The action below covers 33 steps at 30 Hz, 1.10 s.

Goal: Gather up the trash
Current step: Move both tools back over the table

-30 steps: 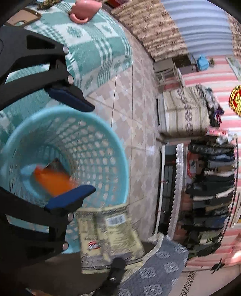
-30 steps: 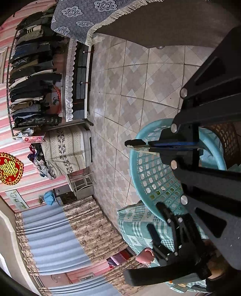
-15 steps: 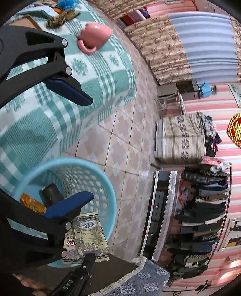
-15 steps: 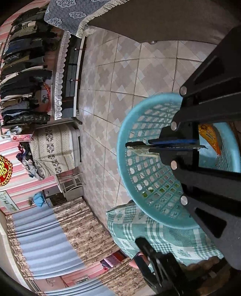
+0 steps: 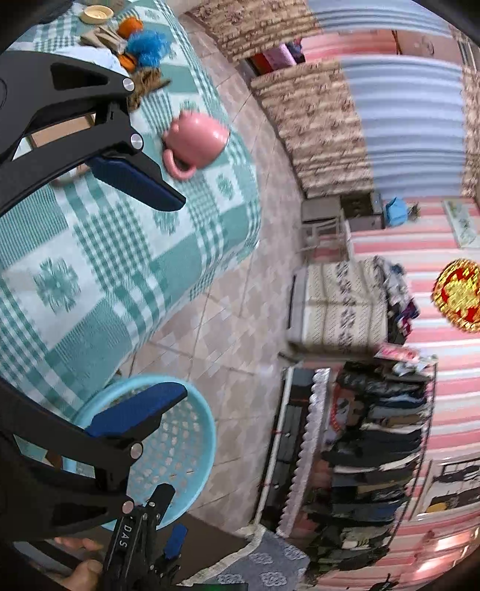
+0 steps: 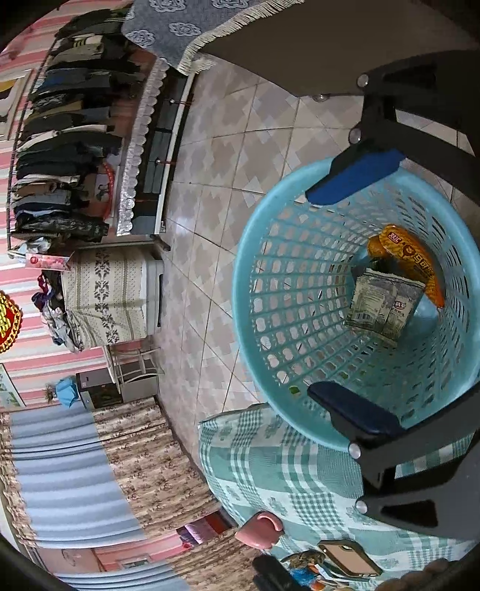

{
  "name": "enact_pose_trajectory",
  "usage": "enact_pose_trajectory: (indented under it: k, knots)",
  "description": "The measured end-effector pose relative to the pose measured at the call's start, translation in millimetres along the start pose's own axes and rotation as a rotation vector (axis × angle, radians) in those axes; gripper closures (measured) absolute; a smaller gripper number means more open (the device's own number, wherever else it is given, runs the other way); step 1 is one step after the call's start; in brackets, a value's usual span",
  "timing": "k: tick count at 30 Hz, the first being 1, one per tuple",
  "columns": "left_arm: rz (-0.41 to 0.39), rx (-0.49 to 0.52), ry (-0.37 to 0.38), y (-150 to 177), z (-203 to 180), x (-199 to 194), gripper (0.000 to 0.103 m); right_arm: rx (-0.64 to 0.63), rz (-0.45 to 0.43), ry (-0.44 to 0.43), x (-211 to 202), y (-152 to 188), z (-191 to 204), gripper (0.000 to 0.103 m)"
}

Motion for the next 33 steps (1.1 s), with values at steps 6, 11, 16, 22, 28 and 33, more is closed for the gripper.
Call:
enact_pose_trajectory:
  k: [6,11,16,22,28,33]
  knots:
    - [0.006,-0.003,-0.015,10,25,-25,0.008,-0.027,-0.037,-0.026,-19,-8,33,0.005]
    - [-0.025,-0.009,-0.077,15,57,-52,0.005,-0.058,-0.063,-0.082,-34,-10,75,0.005]
    - [-0.011,-0.083,-0.132,29,107,-70,0.005,-0.08,-0.091,-0.155,-49,-11,128,0.005]
    - [-0.002,-0.124,-0.234,48,178,-93,0.005,-0.128,-0.107,-0.225,-57,-11,196,0.005]
    - [0.003,-0.169,-0.307,66,237,-118,0.005,-0.187,-0.111,-0.311,-65,1,260,0.005]
    - [0.002,-0.213,-0.378,81,288,-137,0.005,-0.214,-0.112,-0.363,-70,7,296,0.005]
Point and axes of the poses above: each gripper's, at about its wrist camera, not at the fingertips, and x roughly the way its jaws point, z to its left, y to its underside, the point moved 9 cm from there along x, roughly the way its jaws point, and after that the axes turned 3 degrees about -x, right-handed, at the moved point
